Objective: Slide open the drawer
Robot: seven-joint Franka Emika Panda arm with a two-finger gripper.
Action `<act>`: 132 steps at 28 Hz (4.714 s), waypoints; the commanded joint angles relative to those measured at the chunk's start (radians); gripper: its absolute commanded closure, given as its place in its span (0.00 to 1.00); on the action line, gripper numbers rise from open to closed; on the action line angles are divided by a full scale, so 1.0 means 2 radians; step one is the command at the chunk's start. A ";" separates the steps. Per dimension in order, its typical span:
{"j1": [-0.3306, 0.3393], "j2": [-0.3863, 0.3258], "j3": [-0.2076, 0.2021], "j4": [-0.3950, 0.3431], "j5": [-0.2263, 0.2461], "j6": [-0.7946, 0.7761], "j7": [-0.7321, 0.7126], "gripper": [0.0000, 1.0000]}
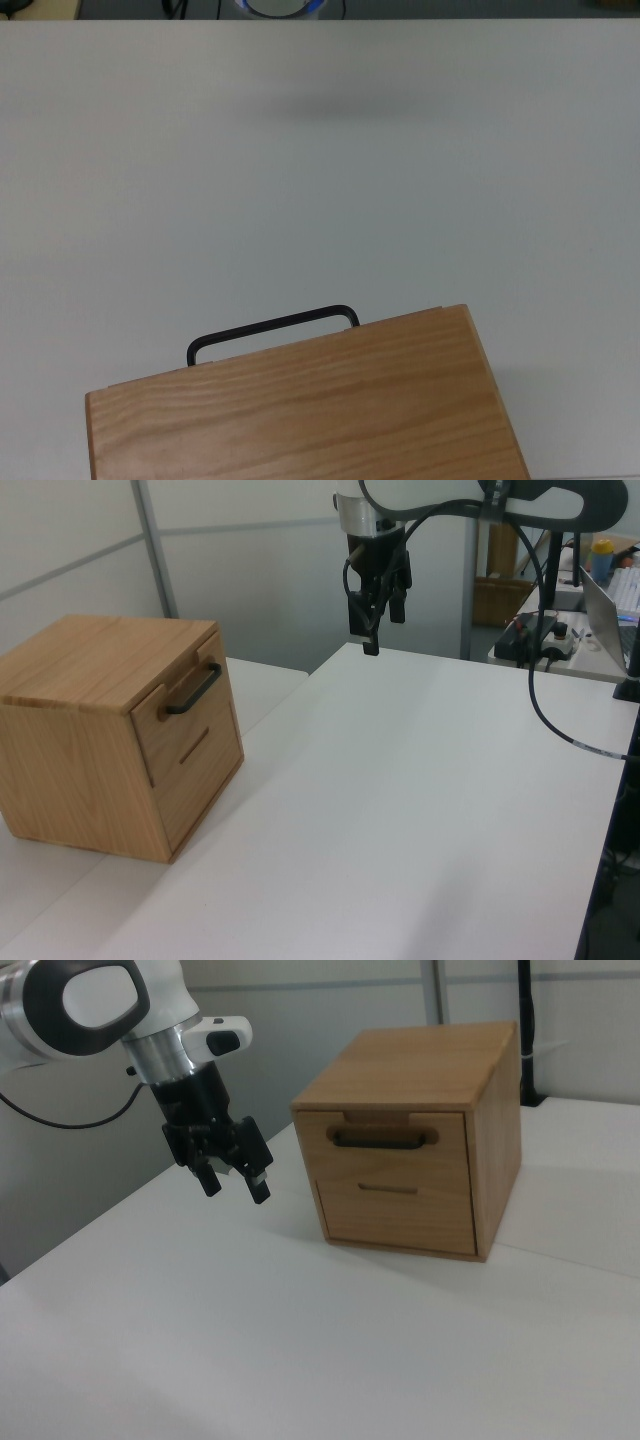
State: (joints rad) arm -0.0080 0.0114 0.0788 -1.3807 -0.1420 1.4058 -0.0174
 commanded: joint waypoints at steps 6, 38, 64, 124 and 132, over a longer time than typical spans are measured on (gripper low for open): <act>0.008 0.001 0.004 0.000 0.013 -0.007 -0.020 0.00; -0.039 -0.198 0.001 -0.136 0.010 -0.134 0.049 0.00; -0.037 -0.319 0.000 -0.324 0.052 0.090 0.435 0.00; 0.012 0.204 0.006 -0.074 0.070 0.711 0.724 0.04; 0.012 0.211 0.006 -0.074 0.063 0.711 0.705 0.63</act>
State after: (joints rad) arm 0.0117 0.4189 0.0934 -1.5494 -0.0050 2.8127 1.4276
